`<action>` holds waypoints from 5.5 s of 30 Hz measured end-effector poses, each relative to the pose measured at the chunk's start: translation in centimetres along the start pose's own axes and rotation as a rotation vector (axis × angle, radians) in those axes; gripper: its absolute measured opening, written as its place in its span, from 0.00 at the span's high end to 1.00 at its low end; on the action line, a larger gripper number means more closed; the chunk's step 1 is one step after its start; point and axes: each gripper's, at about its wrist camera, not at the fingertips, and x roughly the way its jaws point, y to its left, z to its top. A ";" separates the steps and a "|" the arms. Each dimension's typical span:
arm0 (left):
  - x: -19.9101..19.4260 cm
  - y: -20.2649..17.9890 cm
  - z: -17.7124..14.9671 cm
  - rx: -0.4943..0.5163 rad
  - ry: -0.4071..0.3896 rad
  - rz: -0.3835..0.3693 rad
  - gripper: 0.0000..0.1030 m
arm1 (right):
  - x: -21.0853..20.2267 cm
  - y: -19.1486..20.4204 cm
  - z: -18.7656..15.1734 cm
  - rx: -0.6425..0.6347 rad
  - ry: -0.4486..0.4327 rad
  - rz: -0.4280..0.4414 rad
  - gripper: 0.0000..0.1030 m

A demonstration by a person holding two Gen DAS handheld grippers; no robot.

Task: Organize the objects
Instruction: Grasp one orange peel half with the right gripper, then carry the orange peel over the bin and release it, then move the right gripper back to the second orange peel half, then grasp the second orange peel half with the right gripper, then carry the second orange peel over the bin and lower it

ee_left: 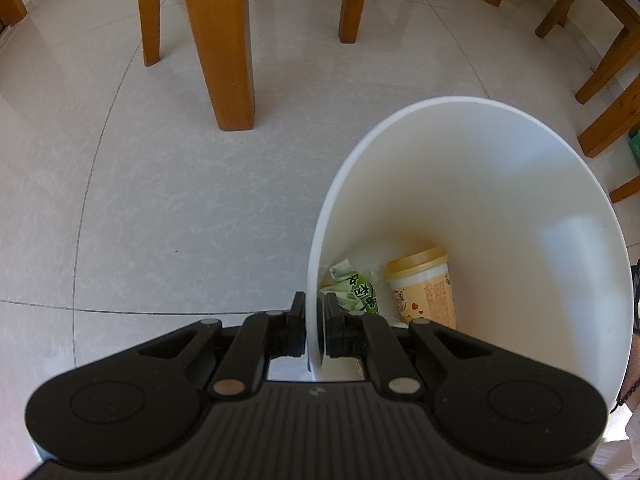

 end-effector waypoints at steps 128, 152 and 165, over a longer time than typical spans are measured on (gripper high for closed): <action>-0.3 -0.4 0.0 -0.001 -0.005 -0.019 0.94 | 1.6 7.6 3.2 -1.047 0.153 -0.031 0.23; 0.1 -0.5 0.2 -0.021 -0.008 -0.022 0.94 | -20.2 8.9 -2.8 -1.935 0.299 0.191 0.25; 0.0 -0.6 0.5 -0.003 0.007 -0.012 0.94 | -33.7 8.9 -8.8 -2.230 0.377 0.461 0.25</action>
